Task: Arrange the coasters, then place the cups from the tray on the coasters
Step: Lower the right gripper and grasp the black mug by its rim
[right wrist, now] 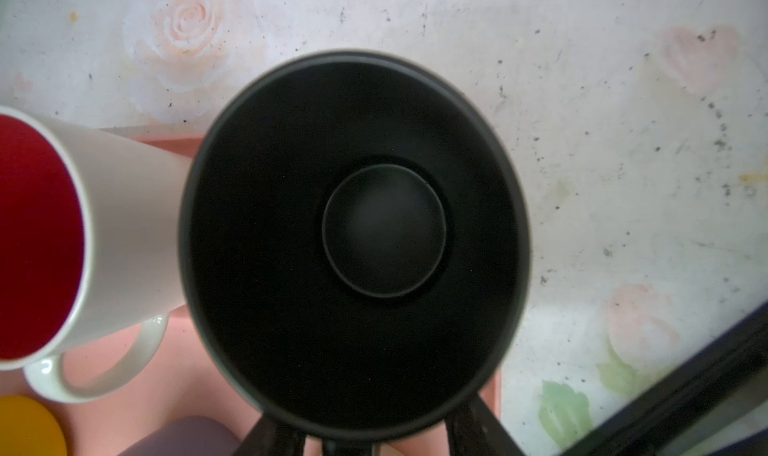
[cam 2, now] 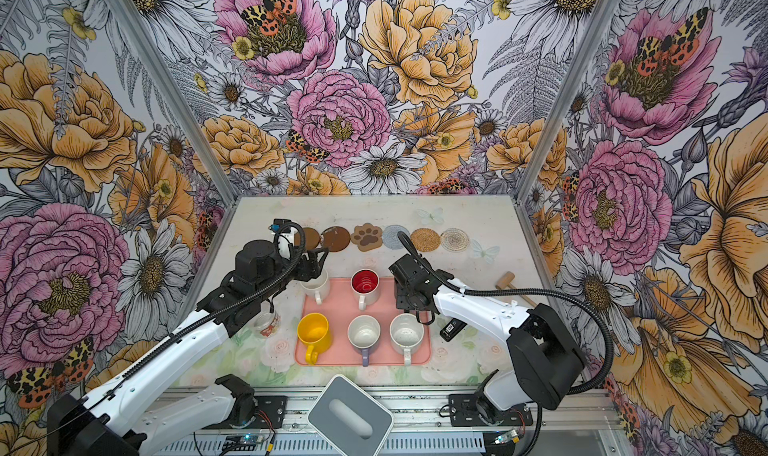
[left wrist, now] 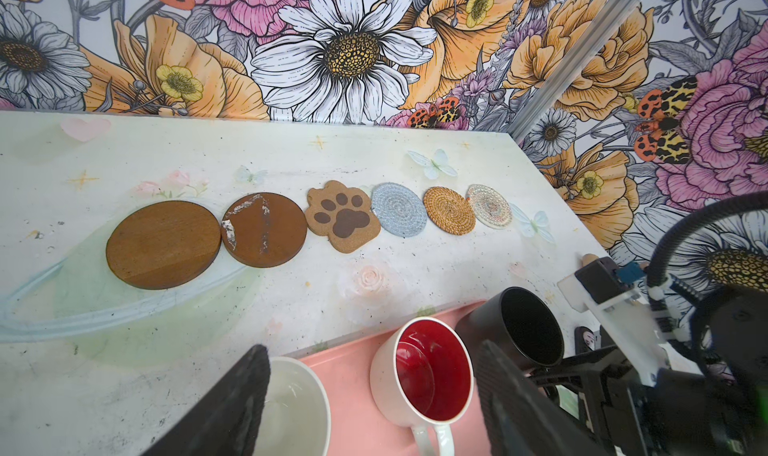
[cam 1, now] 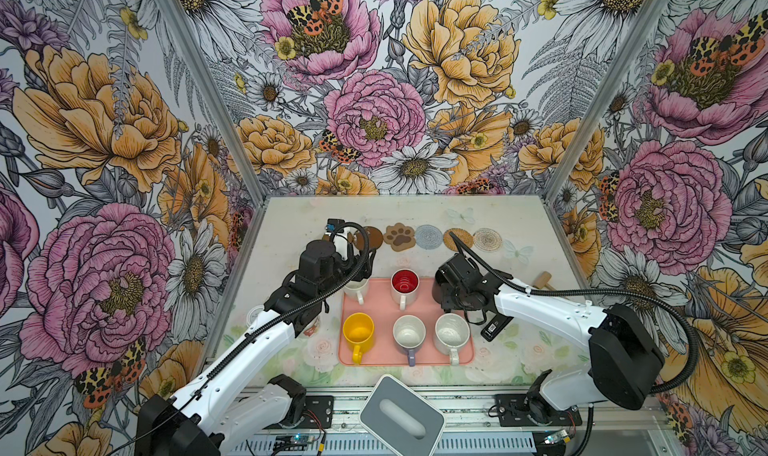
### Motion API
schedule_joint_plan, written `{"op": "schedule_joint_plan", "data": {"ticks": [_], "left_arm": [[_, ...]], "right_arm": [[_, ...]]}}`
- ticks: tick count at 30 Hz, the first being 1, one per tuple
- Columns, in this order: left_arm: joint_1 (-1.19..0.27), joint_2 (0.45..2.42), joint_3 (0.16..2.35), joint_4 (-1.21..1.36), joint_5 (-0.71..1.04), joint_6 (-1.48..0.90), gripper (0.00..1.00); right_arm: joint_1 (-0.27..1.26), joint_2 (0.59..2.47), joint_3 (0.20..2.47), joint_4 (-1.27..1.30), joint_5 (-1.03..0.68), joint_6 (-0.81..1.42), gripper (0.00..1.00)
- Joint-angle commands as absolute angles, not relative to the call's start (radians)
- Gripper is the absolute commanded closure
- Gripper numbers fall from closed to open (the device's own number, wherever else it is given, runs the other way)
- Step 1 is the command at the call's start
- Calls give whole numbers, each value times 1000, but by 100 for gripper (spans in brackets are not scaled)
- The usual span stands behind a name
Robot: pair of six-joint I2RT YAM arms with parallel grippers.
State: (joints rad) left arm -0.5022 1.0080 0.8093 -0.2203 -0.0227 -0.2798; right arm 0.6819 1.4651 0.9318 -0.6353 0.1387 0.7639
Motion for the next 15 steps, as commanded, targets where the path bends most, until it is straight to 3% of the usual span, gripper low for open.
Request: {"op": "schedule_joint_plan", "data": {"ticks": [1, 15], "left_arm": [[-510, 1007, 823, -227, -27, -258, 21], [-508, 1015, 821, -229, -31, -257, 20]], "right_arm": [[673, 1486, 957, -600, 130, 772, 47], [649, 1536, 950, -568, 116, 772, 59]]}}
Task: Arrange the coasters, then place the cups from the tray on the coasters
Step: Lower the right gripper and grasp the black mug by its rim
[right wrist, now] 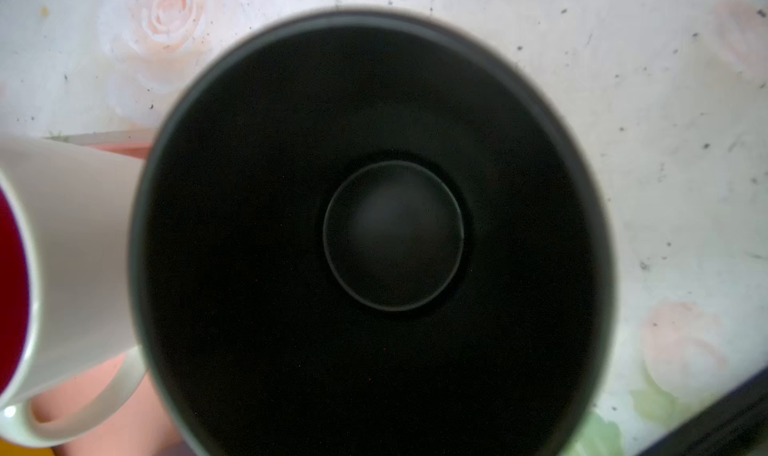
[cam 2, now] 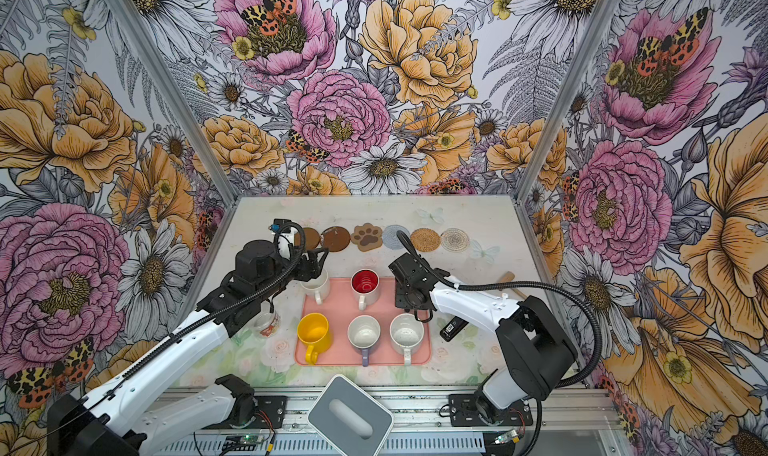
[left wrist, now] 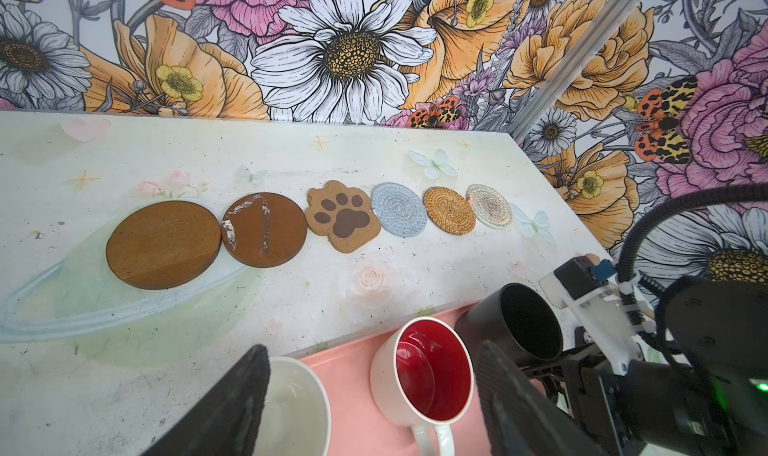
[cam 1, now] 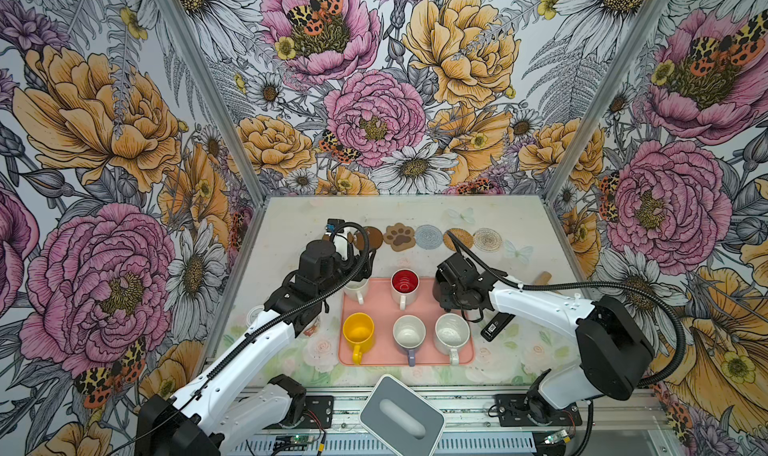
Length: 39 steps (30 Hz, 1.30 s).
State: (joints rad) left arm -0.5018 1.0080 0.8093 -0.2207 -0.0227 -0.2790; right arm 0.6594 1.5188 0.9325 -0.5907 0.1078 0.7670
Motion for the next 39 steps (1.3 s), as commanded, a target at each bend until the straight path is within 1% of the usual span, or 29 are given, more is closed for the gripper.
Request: {"op": "schedule_joint_plan", "data": {"ticks": [1, 4, 7, 9, 11, 14, 39], "left_arm": [[-508, 1016, 822, -229, -32, -257, 20], [-509, 1019, 822, -228, -31, -257, 20], [-509, 1020, 822, -230, -32, -256, 20], [-509, 1019, 822, -231, -34, -256, 20], [-509, 1017, 821, -229, -35, -256, 20], [-508, 1016, 820, -230, -37, -257, 20], [-507, 1010, 810, -227, -48, -257, 21]], "right_arm": [[649, 1538, 950, -566, 115, 773, 60], [646, 1545, 951, -563, 113, 772, 64], [644, 1548, 952, -563, 112, 769, 70], [643, 1549, 953, -563, 110, 767, 77], [640, 1548, 954, -563, 105, 764, 90], [638, 1548, 957, -563, 103, 759, 99], [634, 1498, 1011, -568, 103, 679, 100]]}}
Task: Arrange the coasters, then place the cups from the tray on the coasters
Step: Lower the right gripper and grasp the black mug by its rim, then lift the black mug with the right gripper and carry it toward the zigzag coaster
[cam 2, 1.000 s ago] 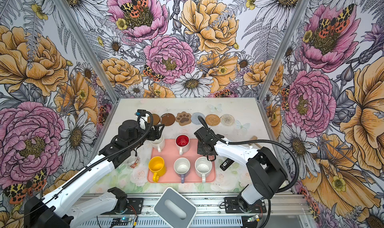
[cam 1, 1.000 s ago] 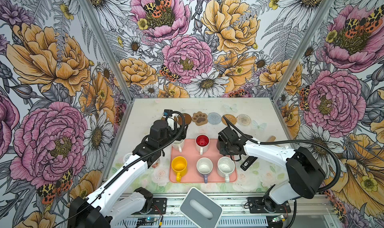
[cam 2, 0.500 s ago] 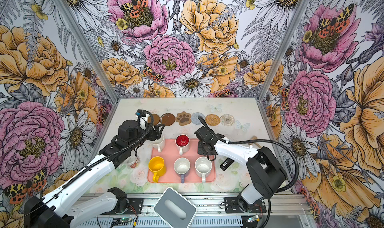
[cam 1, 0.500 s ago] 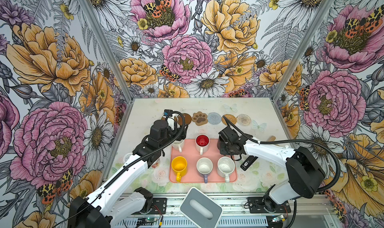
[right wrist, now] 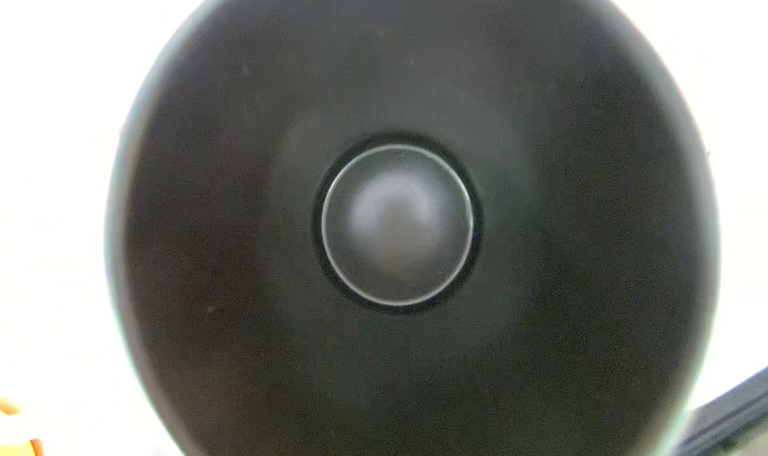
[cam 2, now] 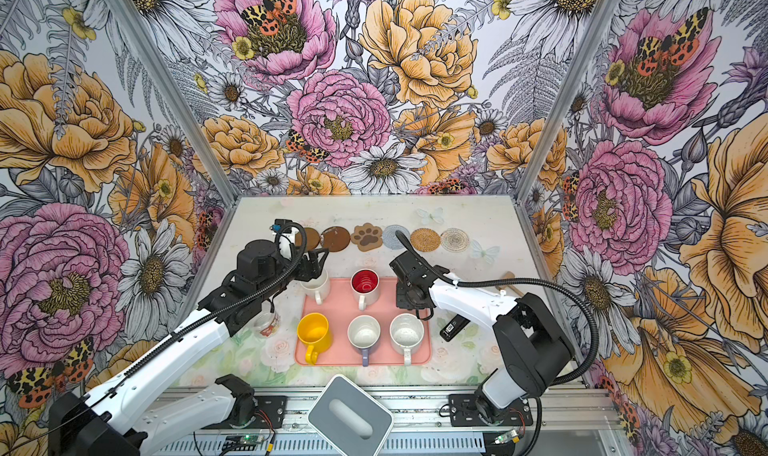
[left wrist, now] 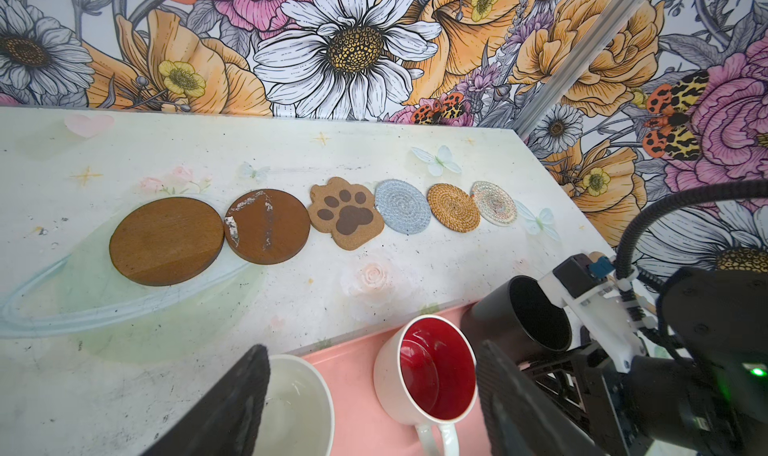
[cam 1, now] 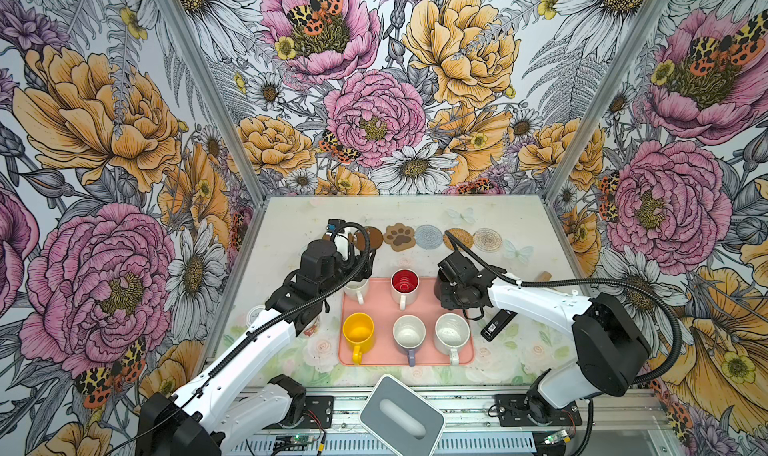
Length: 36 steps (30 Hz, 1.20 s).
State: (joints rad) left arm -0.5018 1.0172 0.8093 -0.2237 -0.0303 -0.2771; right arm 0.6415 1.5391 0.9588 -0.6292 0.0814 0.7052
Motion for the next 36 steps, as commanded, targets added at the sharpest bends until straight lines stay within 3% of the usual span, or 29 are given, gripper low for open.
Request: {"op": "schedule_joint_plan", "data": {"ticks": [1, 36], "left_arm": [[-508, 1010, 811, -226, -49, -256, 21], [-503, 1023, 816, -218, -59, -252, 20]], "right_arm": [[633, 1496, 1012, -568, 103, 676, 100], [554, 1472, 1113, -608, 152, 567, 100]]}}
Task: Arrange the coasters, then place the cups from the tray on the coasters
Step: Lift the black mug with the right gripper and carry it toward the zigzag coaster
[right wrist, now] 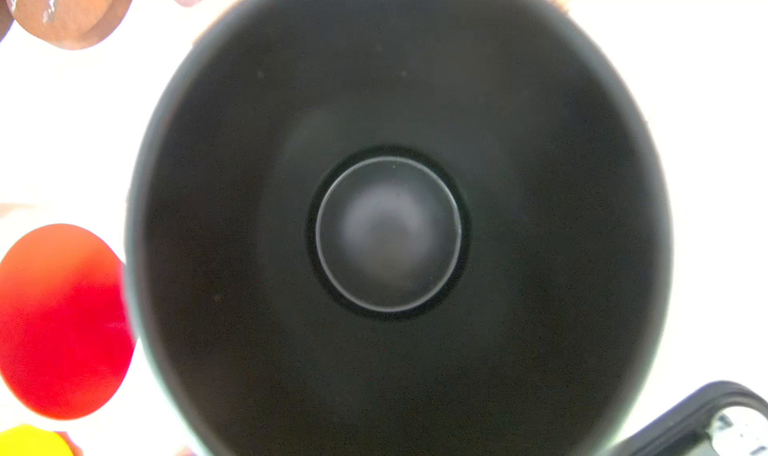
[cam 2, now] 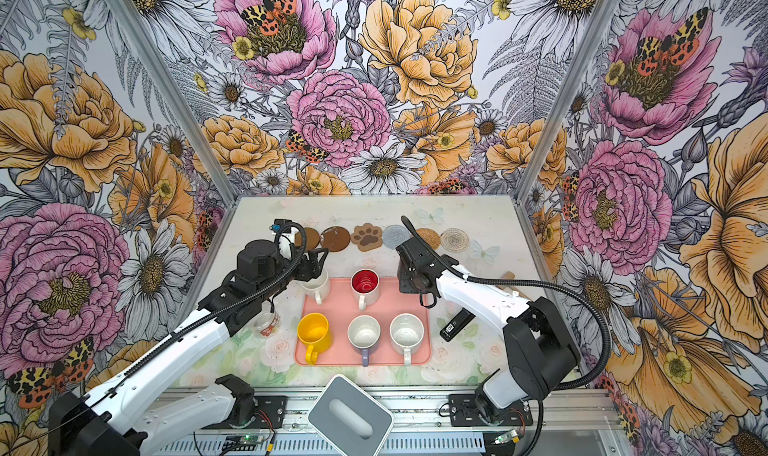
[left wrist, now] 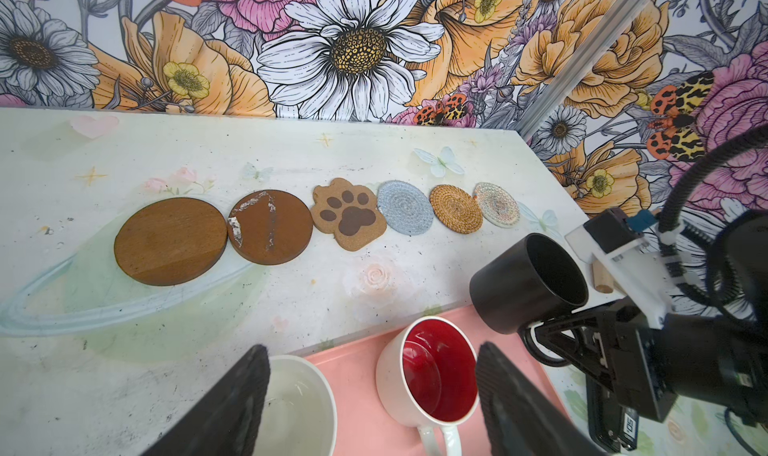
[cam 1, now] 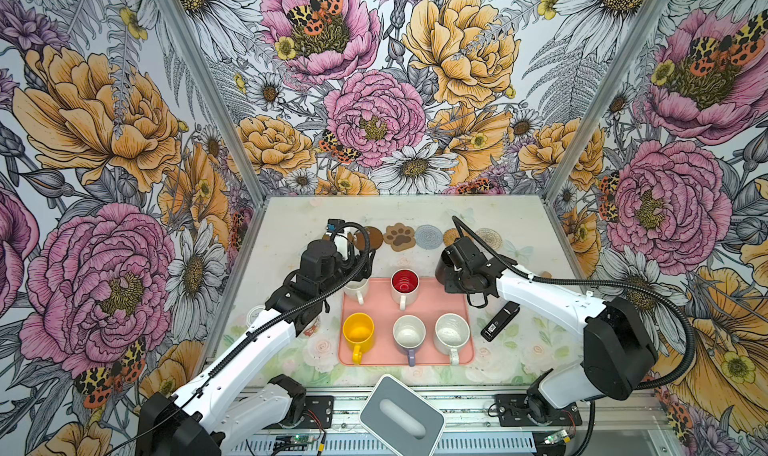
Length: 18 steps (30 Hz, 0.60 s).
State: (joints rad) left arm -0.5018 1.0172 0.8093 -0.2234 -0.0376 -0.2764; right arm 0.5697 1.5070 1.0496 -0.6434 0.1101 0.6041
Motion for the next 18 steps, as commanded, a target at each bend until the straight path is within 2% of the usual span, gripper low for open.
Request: {"op": "schedule_joint_plan", "data": {"ticks": [1, 18], "left_arm": [[-504, 1025, 818, -220, -61, -252, 20], [-504, 1010, 806, -211, -93, -265, 21]], "right_arm": [[547, 1474, 1119, -612, 151, 562, 100], [414, 1548, 1234, -652, 131, 435, 100]]}}
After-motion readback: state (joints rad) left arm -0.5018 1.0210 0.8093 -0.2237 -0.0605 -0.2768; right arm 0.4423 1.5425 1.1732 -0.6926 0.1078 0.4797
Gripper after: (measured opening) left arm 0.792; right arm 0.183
